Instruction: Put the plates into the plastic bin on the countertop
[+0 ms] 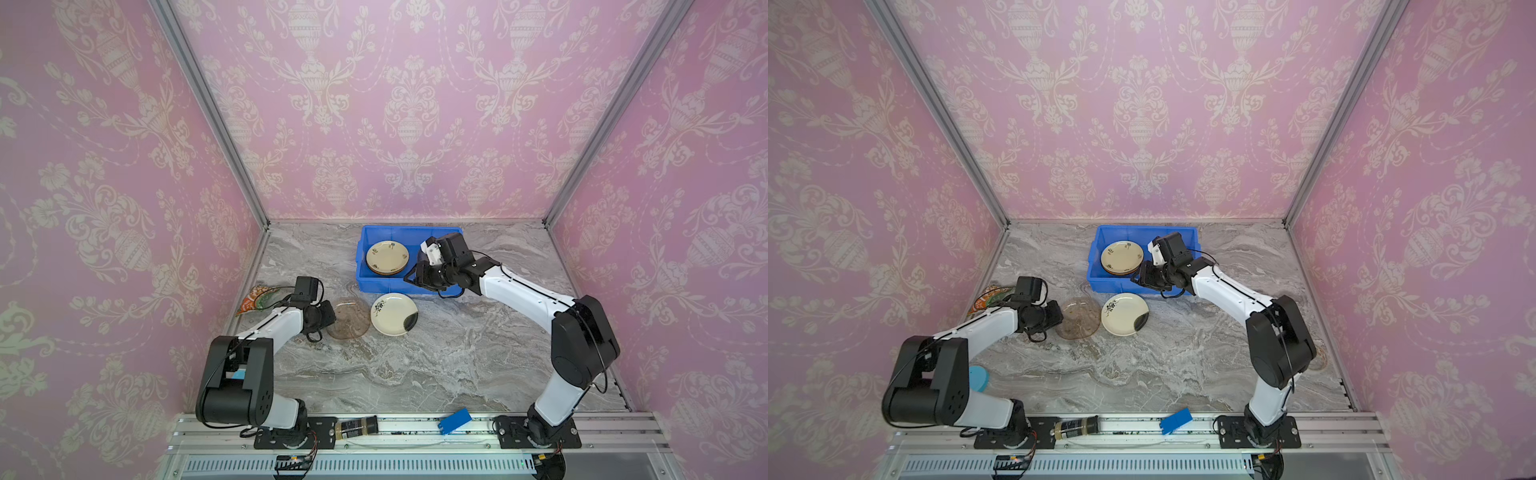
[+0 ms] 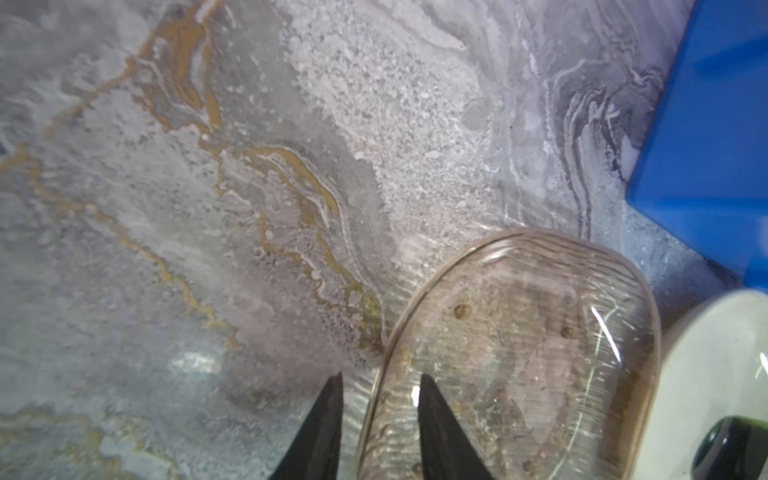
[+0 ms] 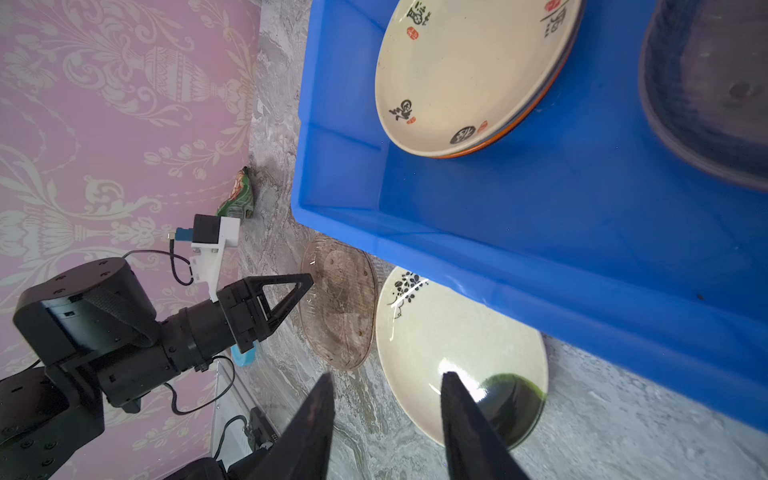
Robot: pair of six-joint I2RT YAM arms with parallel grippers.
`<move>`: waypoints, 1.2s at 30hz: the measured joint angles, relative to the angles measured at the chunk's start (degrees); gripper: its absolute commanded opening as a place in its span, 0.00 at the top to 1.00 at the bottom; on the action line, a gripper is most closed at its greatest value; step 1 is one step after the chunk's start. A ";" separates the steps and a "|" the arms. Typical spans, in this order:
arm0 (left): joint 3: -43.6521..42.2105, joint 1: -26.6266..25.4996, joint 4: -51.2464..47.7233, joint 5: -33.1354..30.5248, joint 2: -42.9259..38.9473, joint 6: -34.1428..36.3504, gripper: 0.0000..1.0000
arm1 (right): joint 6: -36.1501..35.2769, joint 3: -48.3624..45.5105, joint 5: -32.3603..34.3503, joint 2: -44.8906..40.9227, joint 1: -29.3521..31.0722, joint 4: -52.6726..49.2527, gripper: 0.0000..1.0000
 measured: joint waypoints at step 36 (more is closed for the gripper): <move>2.99 0.46 -3.69 -0.04 -5.86 1.73 1.00 | 1.40 -0.92 -0.22 0.09 0.15 1.64 0.57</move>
